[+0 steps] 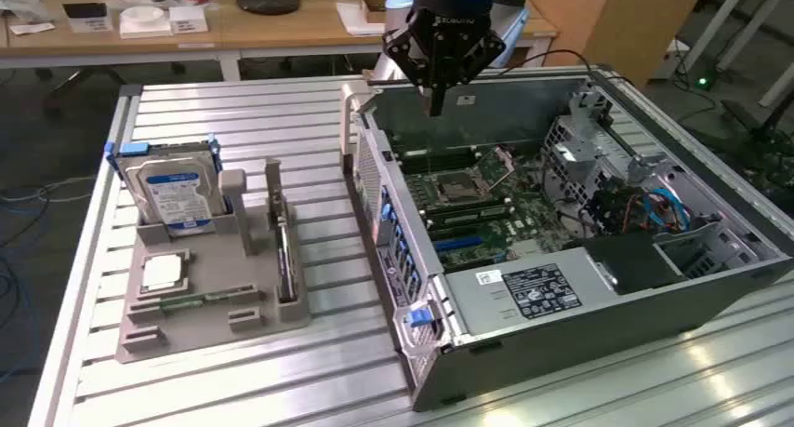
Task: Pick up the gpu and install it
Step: 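Reach for the gpu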
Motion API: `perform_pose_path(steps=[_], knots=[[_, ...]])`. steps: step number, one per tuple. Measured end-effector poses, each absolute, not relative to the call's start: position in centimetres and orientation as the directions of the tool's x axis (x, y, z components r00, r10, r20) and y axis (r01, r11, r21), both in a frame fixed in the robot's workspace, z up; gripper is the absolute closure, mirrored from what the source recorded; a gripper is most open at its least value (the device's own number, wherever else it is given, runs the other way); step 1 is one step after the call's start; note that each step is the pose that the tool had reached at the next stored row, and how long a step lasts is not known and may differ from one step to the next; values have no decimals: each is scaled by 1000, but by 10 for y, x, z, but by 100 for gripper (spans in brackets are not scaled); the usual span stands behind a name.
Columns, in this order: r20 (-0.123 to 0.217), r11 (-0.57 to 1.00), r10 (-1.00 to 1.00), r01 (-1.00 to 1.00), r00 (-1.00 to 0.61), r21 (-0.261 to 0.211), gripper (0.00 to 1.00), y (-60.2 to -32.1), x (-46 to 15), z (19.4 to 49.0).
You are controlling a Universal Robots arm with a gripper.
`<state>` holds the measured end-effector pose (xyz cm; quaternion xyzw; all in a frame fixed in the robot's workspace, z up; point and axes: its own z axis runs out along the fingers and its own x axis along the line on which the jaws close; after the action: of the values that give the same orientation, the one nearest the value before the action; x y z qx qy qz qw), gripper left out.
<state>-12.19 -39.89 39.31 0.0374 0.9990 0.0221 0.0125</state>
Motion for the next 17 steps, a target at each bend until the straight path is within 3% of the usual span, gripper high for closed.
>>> perform_pose_path(steps=[17], knots=[[-23, 996, 75, 74, -997, 45, 89, -399, -137, 393]])
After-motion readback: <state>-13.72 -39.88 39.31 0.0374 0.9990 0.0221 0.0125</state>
